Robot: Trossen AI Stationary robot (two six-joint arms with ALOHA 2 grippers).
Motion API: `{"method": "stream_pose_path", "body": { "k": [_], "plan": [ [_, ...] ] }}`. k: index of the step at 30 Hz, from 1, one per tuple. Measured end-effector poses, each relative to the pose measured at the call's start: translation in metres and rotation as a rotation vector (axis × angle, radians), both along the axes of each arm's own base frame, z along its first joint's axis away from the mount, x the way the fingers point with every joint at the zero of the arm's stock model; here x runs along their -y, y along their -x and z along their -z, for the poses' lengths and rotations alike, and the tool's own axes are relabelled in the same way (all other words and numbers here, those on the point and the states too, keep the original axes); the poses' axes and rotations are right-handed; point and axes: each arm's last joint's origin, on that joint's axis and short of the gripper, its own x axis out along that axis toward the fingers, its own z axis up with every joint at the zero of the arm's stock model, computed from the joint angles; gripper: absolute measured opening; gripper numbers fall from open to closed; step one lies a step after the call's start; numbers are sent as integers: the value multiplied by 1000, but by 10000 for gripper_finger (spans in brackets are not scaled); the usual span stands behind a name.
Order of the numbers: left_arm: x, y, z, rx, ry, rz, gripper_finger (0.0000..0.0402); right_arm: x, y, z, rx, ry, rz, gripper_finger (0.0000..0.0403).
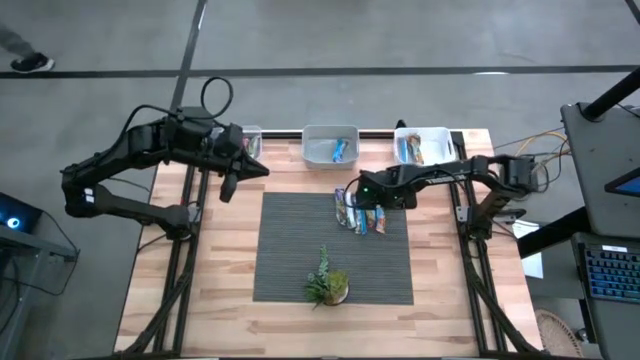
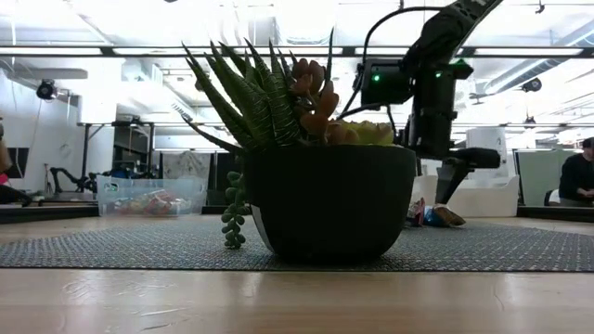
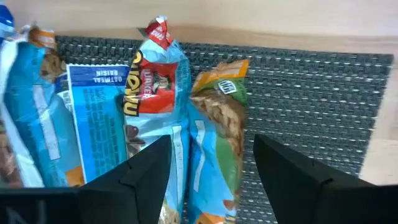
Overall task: Pick and place Granola Bars by type
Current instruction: Put the yellow granola bar into the white bin
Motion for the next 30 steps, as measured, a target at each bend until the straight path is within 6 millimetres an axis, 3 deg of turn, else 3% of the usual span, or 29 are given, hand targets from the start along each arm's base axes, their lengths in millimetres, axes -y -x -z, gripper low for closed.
{"method": "stream_pose_path", "body": {
  "k": [9,30],
  "plan": [
    [0,1,1,-9,3,0,0,2,-9,4,-15,-8,7,219],
    [0,0,1,-10,-1,3,0,0,-2,4,-84,-24,0,219]
  ]
}}
